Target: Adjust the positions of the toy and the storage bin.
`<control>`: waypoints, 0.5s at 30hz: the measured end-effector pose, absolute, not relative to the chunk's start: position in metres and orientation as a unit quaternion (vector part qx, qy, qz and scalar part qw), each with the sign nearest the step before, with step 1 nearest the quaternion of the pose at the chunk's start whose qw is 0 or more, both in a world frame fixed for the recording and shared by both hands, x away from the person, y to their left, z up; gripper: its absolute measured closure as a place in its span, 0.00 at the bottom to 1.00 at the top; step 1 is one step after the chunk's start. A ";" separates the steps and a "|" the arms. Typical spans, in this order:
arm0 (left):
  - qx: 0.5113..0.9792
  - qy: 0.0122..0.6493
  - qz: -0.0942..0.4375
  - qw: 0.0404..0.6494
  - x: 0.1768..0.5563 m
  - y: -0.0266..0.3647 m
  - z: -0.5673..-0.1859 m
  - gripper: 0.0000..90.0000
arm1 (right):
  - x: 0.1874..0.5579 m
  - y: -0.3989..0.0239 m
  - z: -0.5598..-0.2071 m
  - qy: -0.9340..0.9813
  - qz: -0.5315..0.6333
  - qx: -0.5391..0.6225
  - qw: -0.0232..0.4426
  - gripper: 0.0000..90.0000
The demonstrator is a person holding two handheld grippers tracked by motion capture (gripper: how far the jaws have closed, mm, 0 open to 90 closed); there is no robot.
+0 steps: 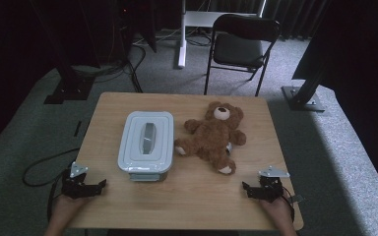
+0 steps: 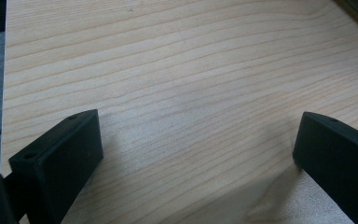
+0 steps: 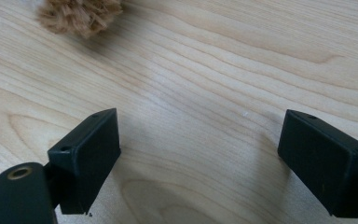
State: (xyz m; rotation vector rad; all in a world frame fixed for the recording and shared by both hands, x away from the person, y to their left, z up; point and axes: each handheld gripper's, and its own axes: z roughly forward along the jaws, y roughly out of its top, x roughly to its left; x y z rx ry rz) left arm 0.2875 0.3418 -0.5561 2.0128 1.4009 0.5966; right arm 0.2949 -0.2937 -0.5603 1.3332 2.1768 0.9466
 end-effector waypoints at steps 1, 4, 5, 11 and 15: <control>0.760 0.529 0.225 0.304 0.288 0.342 -0.556 0.03 | 0.294 -0.294 -0.560 0.782 0.340 0.480 0.208 0.14; 0.760 0.529 0.225 0.304 0.288 0.342 -0.556 0.03 | 0.292 -0.294 -0.560 0.783 0.341 0.477 0.207 0.14; 0.759 0.529 0.226 0.304 0.288 0.342 -0.556 0.03 | 0.291 -0.294 -0.560 0.785 0.340 0.475 0.206 0.14; 0.759 0.529 0.226 0.303 0.288 0.341 -0.556 0.03 | 0.292 -0.294 -0.560 0.786 0.339 0.475 0.205 0.14; 0.761 0.527 0.225 0.304 0.288 0.342 -0.556 0.02 | 0.291 -0.294 -0.560 0.787 0.341 0.472 0.204 0.14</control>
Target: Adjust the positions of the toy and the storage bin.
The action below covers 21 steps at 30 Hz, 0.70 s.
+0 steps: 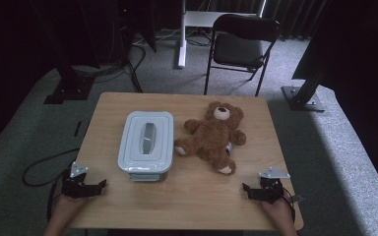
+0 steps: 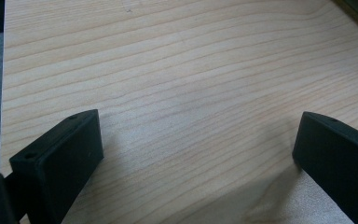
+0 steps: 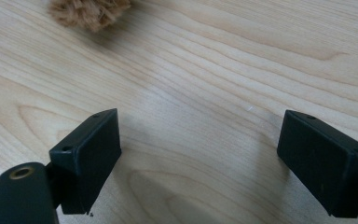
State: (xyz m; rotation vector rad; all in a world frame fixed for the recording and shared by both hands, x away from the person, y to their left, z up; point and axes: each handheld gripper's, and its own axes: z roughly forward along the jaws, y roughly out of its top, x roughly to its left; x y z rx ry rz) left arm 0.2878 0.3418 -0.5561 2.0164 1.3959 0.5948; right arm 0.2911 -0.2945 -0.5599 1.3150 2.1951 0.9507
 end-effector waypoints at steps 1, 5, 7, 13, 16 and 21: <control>0.761 0.527 0.225 0.304 0.288 0.342 -0.556 0.02 | 0.291 -0.295 -0.560 0.787 0.341 0.471 0.204 0.14; 0.761 0.527 0.224 0.304 0.288 0.342 -0.556 0.02 | 0.294 -0.294 -0.558 0.790 0.337 0.471 0.200 0.15; 0.761 0.527 0.224 0.305 0.288 0.342 -0.556 0.02 | 0.294 -0.291 -0.556 0.792 0.330 0.472 0.202 0.16; 0.763 0.524 0.223 0.305 0.288 0.342 -0.556 0.02 | 0.287 -0.283 -0.546 0.789 0.345 0.474 0.186 0.16; 0.763 0.524 0.223 0.305 0.288 0.342 -0.556 0.02 | 0.285 -0.277 -0.535 0.785 0.355 0.471 0.189 0.16; 0.762 0.526 0.224 0.304 0.288 0.342 -0.556 0.02 | 0.287 -0.268 -0.517 0.772 0.380 0.467 0.204 0.14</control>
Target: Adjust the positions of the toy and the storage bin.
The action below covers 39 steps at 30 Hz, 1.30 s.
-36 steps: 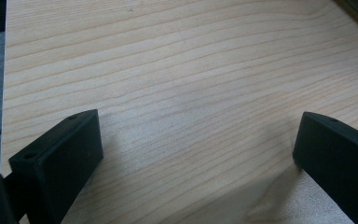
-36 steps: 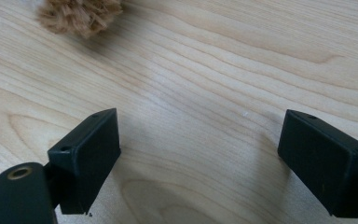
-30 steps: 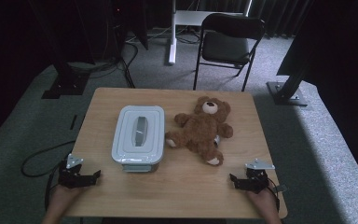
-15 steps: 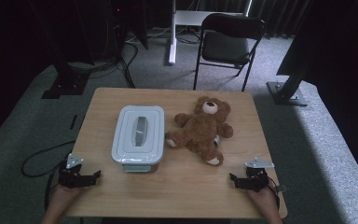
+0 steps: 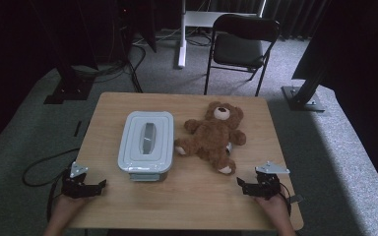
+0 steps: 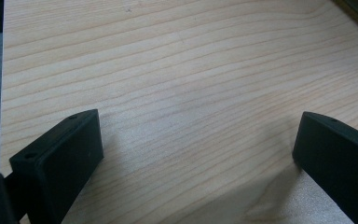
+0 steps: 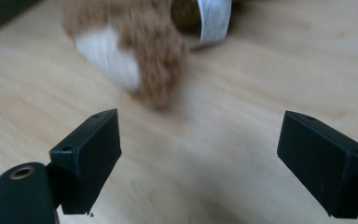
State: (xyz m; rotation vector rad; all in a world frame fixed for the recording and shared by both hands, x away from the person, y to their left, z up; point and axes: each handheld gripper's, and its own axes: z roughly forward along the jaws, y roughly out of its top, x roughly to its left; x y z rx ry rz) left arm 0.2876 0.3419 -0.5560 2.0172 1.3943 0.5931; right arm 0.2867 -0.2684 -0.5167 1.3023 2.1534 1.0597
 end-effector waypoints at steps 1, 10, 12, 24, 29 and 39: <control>0.762 0.526 0.224 0.305 0.288 0.342 -0.556 0.02 | 0.289 -0.267 -0.514 0.771 0.384 0.466 0.202 0.14; 0.761 0.527 0.223 0.305 0.288 0.342 -0.556 0.02 | 0.312 -0.249 -0.489 0.763 0.395 0.467 0.208 0.13; 0.761 0.527 0.223 0.305 0.288 0.342 -0.556 0.02 | 0.318 -0.244 -0.483 0.763 0.395 0.466 0.212 0.13; 0.762 0.526 0.223 0.305 0.288 0.342 -0.556 0.02 | 0.361 -0.202 -0.460 0.752 0.412 0.472 0.207 0.13; 0.764 0.524 0.222 0.306 0.288 0.343 -0.556 0.02 | 0.377 -0.185 -0.455 0.748 0.406 0.481 0.209 0.13; 0.764 0.523 0.222 0.306 0.288 0.343 -0.556 0.03 | 0.408 -0.161 -0.456 0.721 0.395 0.533 0.201 0.13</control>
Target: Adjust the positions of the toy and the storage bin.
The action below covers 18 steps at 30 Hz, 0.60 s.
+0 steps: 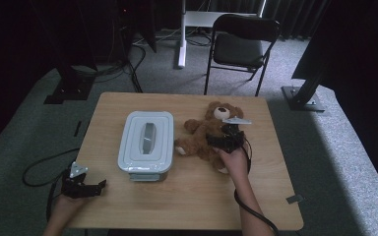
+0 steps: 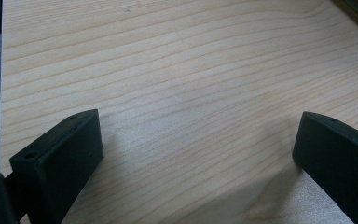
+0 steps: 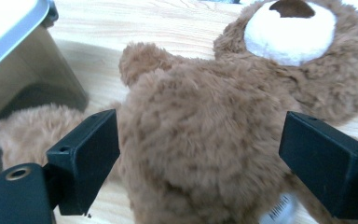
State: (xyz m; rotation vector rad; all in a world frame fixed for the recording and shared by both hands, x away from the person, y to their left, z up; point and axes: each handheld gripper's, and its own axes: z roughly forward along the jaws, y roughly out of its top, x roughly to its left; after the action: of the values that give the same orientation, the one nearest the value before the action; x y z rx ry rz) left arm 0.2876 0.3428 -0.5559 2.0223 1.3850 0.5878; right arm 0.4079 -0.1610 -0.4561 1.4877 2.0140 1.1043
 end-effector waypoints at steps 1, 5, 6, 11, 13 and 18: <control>0.764 0.523 0.222 0.306 0.288 0.343 -0.556 0.03 | 0.411 -0.159 -0.457 0.719 0.392 0.538 0.198 0.13; 0.764 0.523 0.222 0.306 0.288 0.343 -0.556 0.02 | 0.419 -0.151 -0.461 0.705 0.376 0.570 0.194 0.13; 0.764 0.523 0.222 0.306 0.288 0.343 -0.556 0.02 | 0.421 -0.149 -0.462 0.699 0.374 0.578 0.195 0.13; 0.764 0.523 0.222 0.305 0.288 0.343 -0.556 0.03 | 0.427 -0.138 -0.469 0.695 0.359 0.594 0.189 0.13; 0.764 0.524 0.222 0.306 0.288 0.343 -0.556 0.03 | 0.429 -0.134 -0.472 0.687 0.363 0.602 0.184 0.13; 0.763 0.524 0.222 0.306 0.288 0.343 -0.556 0.03 | 0.430 -0.124 -0.485 0.680 0.347 0.612 0.207 0.11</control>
State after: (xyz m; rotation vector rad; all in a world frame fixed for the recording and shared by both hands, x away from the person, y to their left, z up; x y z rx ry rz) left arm 0.2877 0.3426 -0.5560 2.0201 1.3878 0.5887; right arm 0.4302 -0.1244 -0.4845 1.7042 1.8939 0.9656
